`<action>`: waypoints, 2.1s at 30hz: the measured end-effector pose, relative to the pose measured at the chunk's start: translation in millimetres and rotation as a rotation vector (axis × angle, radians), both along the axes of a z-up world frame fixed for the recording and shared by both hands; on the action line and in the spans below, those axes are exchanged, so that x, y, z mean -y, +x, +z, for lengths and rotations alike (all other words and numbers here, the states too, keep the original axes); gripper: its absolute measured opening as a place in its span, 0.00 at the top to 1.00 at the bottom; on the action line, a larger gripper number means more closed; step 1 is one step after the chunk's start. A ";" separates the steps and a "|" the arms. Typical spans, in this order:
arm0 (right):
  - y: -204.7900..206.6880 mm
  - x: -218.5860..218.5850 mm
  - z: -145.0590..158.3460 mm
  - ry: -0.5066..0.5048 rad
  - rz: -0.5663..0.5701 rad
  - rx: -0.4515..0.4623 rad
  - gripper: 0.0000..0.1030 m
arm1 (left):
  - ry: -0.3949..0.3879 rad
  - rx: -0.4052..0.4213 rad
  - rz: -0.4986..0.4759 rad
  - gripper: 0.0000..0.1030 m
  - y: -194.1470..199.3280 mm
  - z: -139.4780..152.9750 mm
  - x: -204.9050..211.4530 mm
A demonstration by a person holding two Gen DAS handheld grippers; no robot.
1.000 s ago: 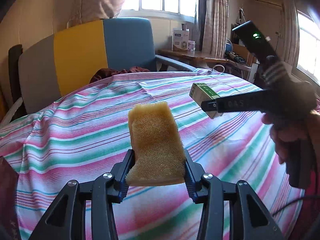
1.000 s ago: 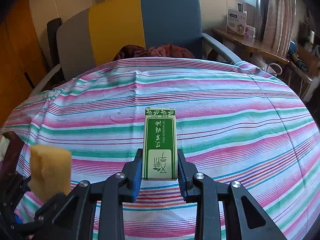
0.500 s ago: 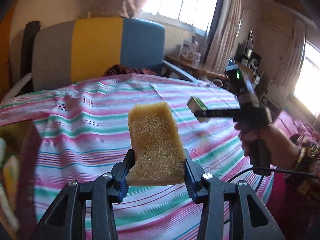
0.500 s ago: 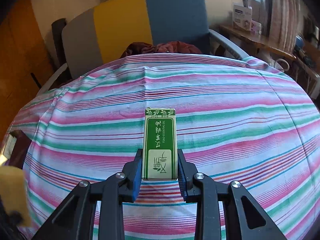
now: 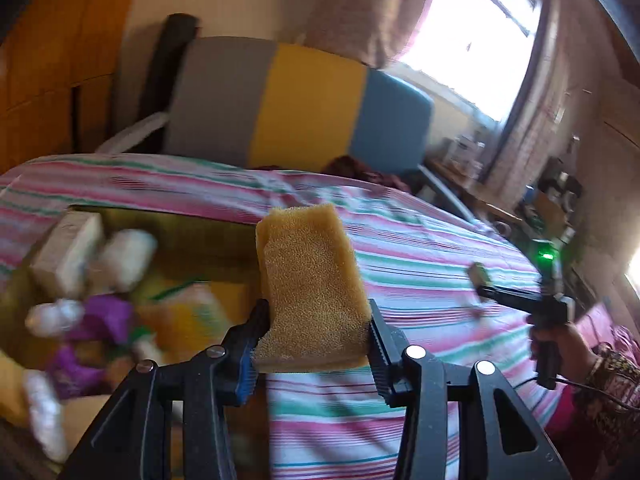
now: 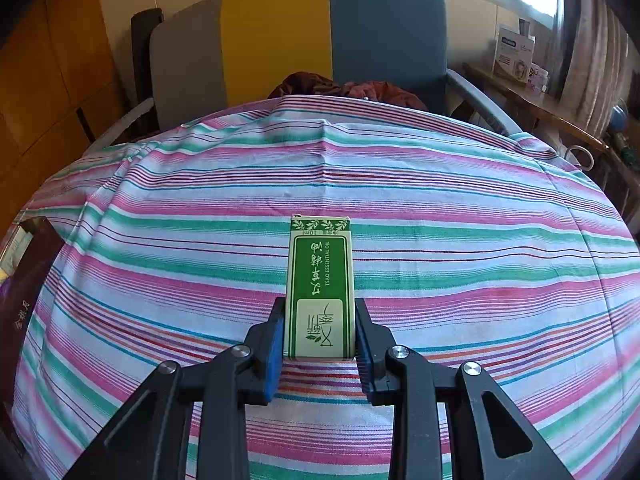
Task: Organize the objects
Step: 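Carry the yellow sponge over the tray and release it from the left tool, then carry the green-and-white box over the tray and release it from the right tool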
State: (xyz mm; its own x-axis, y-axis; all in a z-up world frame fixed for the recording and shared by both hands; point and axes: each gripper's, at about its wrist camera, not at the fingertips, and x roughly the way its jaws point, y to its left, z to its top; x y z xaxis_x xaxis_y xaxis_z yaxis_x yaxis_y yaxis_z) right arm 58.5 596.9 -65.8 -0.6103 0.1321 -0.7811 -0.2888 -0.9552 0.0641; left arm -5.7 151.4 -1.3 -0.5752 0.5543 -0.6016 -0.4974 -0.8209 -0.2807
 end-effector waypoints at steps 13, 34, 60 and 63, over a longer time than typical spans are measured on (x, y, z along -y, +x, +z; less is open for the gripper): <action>-0.9 13.9 0.5 0.024 0.051 -0.016 0.70 | -0.024 0.166 0.154 0.56 -57.8 -29.5 86.3; 2.4 25.1 12.1 0.042 0.099 -0.073 0.70 | -0.244 0.243 0.194 0.45 -88.6 -56.8 55.0; -17.7 147.3 49.9 0.021 0.190 -0.041 0.70 | -0.013 0.117 0.065 0.29 -29.1 -22.5 66.4; -22.6 174.2 52.8 0.053 0.234 -0.047 0.70 | 0.012 0.113 0.063 0.29 -23.1 -18.8 70.4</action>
State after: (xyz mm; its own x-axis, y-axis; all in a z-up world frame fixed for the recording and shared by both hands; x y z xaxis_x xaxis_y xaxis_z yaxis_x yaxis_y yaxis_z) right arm 35.9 422.6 -13.0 -0.6649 0.0226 -0.7465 -0.0567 -0.9982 0.0203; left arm -28.8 81.0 -20.1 -0.5384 0.5267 -0.6578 -0.4093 -0.8458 -0.3422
